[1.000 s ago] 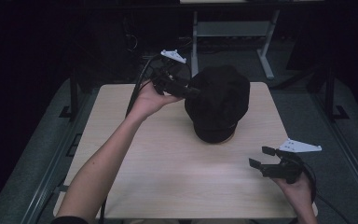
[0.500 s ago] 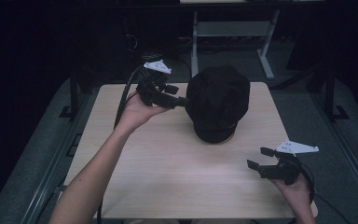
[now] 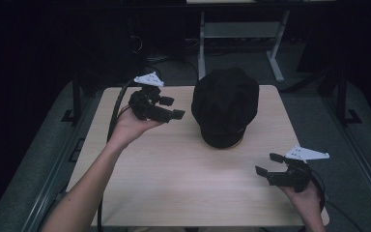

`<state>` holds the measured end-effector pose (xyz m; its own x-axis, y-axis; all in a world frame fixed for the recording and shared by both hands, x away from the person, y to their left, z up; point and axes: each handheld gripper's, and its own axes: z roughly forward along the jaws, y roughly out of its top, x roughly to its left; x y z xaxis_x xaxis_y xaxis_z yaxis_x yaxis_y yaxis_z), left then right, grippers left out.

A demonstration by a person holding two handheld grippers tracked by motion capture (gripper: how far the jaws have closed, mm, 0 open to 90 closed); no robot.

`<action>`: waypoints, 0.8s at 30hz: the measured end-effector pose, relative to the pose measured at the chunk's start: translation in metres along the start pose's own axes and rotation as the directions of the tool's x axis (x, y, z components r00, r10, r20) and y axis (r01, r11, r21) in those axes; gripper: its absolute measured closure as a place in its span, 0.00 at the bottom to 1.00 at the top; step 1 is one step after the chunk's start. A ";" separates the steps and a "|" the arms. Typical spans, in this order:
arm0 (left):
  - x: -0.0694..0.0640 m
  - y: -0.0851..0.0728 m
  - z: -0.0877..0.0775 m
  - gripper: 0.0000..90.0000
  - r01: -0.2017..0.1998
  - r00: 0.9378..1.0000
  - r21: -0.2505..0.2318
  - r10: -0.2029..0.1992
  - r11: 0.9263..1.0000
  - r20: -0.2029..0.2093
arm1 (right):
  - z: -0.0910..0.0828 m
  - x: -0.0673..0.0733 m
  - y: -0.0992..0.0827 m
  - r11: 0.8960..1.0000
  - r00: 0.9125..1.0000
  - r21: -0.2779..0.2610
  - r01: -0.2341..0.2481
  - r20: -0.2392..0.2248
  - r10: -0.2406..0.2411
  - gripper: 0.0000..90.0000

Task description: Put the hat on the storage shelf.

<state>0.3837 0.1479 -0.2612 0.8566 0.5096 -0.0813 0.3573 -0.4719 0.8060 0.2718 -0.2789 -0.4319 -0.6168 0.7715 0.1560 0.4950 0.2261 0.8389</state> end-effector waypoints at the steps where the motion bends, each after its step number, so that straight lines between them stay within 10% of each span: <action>1: 0.000 -0.002 -0.001 0.36 0.005 1.000 -0.004 -0.005 1.000 -0.001 | 0.000 0.000 0.000 1.000 1.000 0.000 0.000 0.001 0.000 0.20; 24: 0.009 -0.048 -0.011 0.34 0.054 0.998 -0.010 -0.055 0.998 -0.025 | 0.001 0.001 -0.002 1.000 1.000 0.011 -0.004 0.009 0.004 0.20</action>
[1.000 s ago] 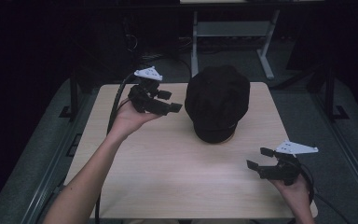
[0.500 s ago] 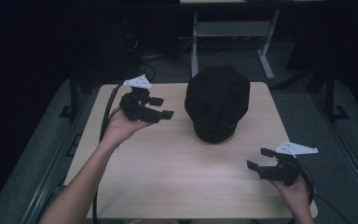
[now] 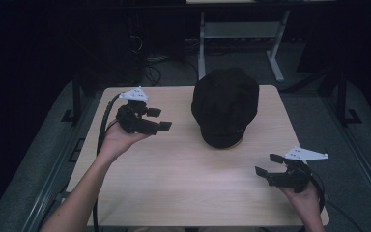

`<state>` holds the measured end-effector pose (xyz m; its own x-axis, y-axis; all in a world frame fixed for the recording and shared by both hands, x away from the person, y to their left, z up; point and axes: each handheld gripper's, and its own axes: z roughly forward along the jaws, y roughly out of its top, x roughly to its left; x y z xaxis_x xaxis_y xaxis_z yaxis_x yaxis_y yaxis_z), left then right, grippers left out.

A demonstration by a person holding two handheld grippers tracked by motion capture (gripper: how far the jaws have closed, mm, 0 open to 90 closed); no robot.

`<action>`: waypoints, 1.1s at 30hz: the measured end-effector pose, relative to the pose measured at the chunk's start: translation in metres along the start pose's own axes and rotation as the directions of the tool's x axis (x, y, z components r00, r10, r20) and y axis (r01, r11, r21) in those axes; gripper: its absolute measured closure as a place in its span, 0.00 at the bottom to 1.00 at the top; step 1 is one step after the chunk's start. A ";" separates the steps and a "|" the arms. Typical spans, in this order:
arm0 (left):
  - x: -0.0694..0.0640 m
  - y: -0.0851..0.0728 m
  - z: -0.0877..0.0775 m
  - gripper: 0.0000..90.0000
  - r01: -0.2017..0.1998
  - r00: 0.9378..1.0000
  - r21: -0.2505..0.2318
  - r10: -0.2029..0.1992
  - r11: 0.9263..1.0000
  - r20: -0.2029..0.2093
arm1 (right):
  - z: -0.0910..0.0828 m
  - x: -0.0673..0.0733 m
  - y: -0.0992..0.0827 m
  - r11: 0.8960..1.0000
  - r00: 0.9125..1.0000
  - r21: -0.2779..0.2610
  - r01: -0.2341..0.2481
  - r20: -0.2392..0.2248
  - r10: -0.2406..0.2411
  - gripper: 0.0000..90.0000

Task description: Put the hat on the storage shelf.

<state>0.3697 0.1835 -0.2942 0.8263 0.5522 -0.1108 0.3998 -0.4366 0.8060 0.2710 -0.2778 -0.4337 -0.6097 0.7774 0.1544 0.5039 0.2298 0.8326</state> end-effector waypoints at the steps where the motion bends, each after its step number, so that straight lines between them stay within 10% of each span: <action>1: 0.001 -0.002 -0.001 0.34 0.003 1.000 0.001 -0.003 1.000 0.001 | 0.000 0.000 0.000 1.000 1.000 0.000 -0.002 0.001 0.002 0.20; 33: 0.009 -0.065 -0.008 0.32 0.065 0.998 -0.005 -0.065 0.998 -0.028 | 0.003 0.001 -0.001 1.000 1.000 0.011 0.001 0.003 -0.001 0.20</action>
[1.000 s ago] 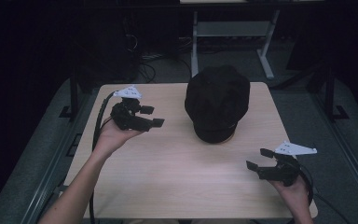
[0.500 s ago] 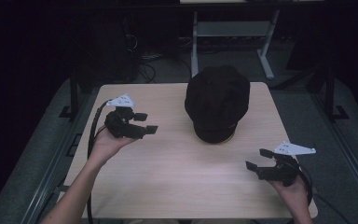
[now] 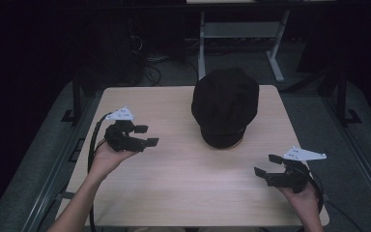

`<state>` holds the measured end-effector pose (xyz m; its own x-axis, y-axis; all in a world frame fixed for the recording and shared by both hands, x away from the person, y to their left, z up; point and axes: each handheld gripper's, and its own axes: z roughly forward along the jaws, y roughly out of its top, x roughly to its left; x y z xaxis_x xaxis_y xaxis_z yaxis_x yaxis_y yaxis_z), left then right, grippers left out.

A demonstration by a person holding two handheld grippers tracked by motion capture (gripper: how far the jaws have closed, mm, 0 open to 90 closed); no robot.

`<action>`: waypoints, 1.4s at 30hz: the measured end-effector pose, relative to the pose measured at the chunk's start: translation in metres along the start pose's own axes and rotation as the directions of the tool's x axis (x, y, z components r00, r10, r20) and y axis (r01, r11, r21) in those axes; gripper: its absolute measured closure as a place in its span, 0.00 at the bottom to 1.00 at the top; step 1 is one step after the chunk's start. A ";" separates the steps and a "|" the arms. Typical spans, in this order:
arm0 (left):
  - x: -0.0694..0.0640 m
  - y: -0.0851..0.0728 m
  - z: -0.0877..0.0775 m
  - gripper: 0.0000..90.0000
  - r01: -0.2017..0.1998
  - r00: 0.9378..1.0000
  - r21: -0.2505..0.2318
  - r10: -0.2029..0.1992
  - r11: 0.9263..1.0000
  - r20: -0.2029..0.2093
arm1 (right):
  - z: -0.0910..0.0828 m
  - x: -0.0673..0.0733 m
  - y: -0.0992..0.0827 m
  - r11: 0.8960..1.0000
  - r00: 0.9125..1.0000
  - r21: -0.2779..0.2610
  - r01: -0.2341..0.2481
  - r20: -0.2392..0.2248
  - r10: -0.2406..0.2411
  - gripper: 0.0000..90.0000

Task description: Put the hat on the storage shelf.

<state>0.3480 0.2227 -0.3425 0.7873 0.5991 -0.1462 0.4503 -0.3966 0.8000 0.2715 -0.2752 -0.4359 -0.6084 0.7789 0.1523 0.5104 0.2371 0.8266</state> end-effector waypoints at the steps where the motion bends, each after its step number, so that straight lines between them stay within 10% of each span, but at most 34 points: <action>1: 0.001 -0.002 0.000 0.32 0.002 1.000 0.001 -0.002 1.000 -0.001 | 0.000 0.000 0.000 1.000 1.000 0.001 0.000 0.000 0.000 0.21; 42: 0.007 -0.079 0.005 0.30 0.088 0.995 0.002 -0.088 0.996 -0.052 | 0.006 0.003 -0.001 0.999 1.000 0.037 0.007 -0.012 -0.007 0.21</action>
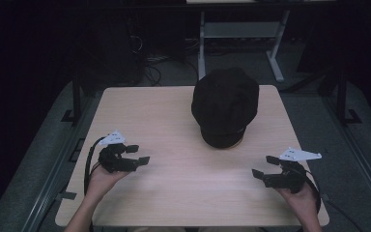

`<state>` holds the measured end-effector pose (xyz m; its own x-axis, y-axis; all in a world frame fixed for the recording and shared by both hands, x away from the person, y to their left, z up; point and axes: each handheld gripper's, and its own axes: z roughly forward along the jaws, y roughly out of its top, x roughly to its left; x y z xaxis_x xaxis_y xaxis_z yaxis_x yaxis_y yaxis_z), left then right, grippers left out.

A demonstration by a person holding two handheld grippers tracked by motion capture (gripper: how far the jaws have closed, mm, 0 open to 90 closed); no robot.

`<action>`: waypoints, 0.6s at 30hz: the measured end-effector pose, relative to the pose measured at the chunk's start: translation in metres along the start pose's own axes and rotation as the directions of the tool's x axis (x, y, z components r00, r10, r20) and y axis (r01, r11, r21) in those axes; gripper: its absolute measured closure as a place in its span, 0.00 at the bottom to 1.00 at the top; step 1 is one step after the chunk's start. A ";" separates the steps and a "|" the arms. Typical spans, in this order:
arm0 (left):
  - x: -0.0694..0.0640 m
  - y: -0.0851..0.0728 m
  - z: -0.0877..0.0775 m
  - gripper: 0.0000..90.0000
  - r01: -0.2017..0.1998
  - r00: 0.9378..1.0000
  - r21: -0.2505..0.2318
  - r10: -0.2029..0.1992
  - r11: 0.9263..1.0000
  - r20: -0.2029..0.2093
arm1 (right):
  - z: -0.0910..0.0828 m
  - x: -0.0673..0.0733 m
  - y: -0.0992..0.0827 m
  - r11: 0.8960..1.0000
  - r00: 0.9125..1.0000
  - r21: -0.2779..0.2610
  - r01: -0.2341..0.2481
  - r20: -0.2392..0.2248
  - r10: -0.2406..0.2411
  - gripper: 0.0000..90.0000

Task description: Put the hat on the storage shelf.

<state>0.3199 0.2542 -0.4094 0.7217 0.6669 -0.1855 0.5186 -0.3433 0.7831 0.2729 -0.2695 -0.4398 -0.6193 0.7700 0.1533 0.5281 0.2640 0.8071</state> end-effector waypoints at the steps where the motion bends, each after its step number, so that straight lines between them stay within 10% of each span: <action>1: 0.000 -0.002 0.000 0.30 0.001 1.000 0.003 -0.001 1.000 -0.003 | 0.000 0.000 0.000 1.000 1.000 0.002 0.006 0.000 -0.006 0.21; 18: -0.011 -0.034 0.007 0.29 -0.055 0.998 0.055 0.056 0.997 -0.020 | 0.007 0.004 0.000 0.999 0.999 0.028 0.033 -0.037 -0.032 0.21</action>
<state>0.2969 0.2541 -0.4381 0.7405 0.6595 -0.1292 0.5022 -0.4154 0.7584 0.2744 -0.2619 -0.4435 -0.6568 0.7394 0.1481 0.5231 0.3053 0.7957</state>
